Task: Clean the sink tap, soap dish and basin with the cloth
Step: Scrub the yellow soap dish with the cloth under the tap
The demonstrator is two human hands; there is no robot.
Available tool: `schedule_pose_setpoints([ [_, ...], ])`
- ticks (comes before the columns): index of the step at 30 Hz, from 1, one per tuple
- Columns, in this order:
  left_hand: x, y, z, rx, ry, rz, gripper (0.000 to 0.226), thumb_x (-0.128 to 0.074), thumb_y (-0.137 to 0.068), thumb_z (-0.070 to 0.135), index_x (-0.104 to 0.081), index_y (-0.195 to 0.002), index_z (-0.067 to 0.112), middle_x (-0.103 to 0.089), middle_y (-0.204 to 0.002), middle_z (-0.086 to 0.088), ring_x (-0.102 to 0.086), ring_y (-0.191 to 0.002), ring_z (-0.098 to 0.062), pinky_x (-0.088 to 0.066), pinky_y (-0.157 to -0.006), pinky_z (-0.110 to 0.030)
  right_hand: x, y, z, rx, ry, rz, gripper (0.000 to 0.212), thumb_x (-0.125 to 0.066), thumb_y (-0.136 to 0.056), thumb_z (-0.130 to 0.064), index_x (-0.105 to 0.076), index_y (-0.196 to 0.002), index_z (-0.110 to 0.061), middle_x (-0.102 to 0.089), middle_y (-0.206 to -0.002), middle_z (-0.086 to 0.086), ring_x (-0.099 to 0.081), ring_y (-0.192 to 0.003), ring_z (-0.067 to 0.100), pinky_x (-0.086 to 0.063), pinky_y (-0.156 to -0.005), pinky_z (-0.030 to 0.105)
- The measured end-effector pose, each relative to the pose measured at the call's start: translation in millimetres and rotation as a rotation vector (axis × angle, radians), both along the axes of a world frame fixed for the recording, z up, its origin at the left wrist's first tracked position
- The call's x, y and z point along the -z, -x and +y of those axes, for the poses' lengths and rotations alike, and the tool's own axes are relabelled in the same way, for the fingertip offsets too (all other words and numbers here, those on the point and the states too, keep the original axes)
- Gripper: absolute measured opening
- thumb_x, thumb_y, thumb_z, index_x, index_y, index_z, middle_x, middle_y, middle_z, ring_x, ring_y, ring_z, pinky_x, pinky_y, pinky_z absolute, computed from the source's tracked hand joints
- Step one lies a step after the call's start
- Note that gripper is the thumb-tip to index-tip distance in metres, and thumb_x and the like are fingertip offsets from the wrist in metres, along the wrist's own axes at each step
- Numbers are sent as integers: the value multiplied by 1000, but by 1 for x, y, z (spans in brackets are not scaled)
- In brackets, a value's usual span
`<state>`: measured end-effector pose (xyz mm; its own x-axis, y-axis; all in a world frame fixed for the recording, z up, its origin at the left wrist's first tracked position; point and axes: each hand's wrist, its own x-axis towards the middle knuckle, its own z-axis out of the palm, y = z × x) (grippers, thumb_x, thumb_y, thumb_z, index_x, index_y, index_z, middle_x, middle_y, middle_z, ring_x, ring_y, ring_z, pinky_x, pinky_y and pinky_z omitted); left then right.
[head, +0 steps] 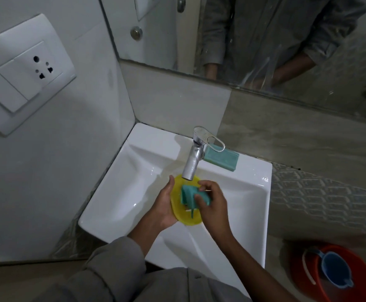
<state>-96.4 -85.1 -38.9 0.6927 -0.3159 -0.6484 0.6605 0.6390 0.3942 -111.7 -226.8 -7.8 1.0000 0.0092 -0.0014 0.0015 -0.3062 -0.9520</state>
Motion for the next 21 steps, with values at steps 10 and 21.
schedule_pose_setpoints([
  [10,0,-6,-6,-36,-101,14,69,-44,-85,70,-72,-108,12,-73,-99,-10,-70,-93,-22,-55,-83,-36,-2,-4,13,-581,976,-140,60,-33,-98,-42,-26,-150,-15,-29,-156,5,-24,-144,20,-3,-122,43],
  [21,19,-11,5,-212,-82,25,80,-40,-77,80,-68,-98,8,-69,-79,-15,-67,-70,-29,-53,-74,-39,-6,16,10,-778,479,116,51,-59,-90,-37,-50,-137,-19,-51,-141,3,-45,-128,18,-32,-103,23],
])
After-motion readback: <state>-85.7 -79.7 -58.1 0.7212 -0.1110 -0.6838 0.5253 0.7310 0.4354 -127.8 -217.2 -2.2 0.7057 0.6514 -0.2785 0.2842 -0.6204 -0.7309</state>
